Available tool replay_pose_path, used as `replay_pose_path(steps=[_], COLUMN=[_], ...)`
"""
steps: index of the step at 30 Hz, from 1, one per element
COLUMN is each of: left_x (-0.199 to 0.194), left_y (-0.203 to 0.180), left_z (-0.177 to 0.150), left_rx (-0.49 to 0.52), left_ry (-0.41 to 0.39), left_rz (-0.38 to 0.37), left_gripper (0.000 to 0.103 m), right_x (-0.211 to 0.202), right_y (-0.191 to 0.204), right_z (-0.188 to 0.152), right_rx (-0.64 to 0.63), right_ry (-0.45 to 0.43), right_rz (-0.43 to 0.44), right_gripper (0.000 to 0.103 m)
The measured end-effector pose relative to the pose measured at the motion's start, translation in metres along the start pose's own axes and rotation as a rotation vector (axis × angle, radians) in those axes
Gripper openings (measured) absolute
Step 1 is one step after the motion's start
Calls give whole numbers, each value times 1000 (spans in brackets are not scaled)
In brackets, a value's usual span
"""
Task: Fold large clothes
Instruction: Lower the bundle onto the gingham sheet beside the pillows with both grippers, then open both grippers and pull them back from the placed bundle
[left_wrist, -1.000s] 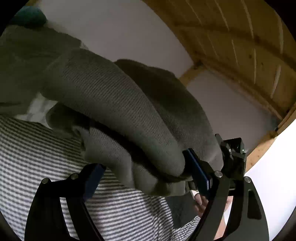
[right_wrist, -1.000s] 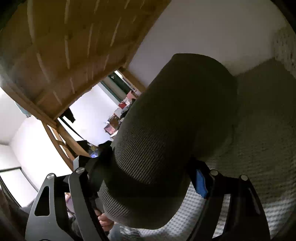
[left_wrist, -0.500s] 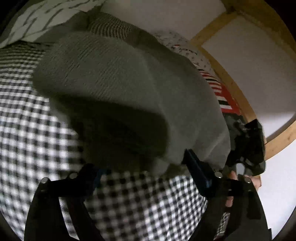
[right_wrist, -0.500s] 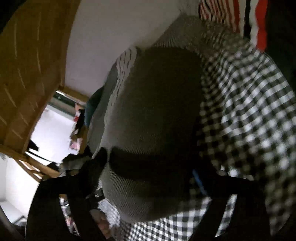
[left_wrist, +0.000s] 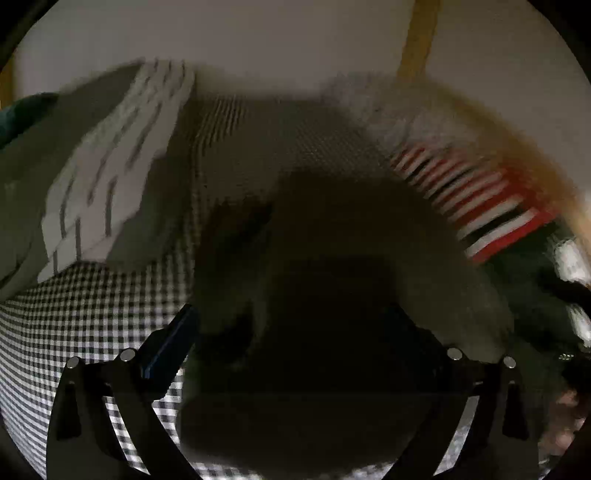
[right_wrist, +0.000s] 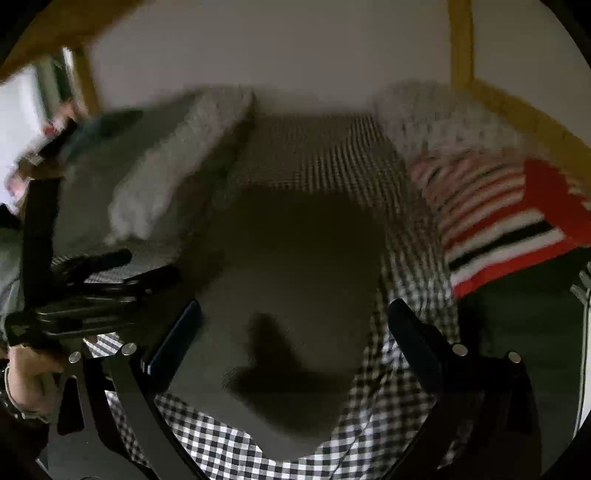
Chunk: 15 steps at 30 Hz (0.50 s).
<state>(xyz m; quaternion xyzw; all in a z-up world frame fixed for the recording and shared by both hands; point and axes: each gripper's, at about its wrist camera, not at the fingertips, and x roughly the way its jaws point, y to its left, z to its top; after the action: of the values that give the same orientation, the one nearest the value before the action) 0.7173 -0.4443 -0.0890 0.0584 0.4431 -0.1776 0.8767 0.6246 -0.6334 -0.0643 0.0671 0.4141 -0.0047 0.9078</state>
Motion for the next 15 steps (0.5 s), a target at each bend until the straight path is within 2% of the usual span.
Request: replay_pose_path(steps=[1, 2, 4, 6, 8, 15], left_x=[23, 40, 51, 48, 51, 43], left_y=[3, 7, 23, 31, 33, 26], left_z=[-9, -16, -34, -42, -47, -43], left_rx=[27, 26, -8, -32, -41, -64], left_ry=[56, 68, 46, 4, -27, 3], left_rz=[-7, -33, -72, -131, -157, -128], left_gripper=[98, 99, 99, 99, 99, 99], right_x=[19, 28, 46, 49, 50, 53], right_y=[6, 10, 14, 13, 9, 17], right_z=[-5, -12, -30, -44, -55, -51], right_rx=[10, 10, 42, 54, 84, 140], right_ry=[66, 104, 137, 100, 67, 25], right_rz=[-27, -33, -2, -16, -15, -52], right_gripper=[99, 99, 99, 100, 100, 100])
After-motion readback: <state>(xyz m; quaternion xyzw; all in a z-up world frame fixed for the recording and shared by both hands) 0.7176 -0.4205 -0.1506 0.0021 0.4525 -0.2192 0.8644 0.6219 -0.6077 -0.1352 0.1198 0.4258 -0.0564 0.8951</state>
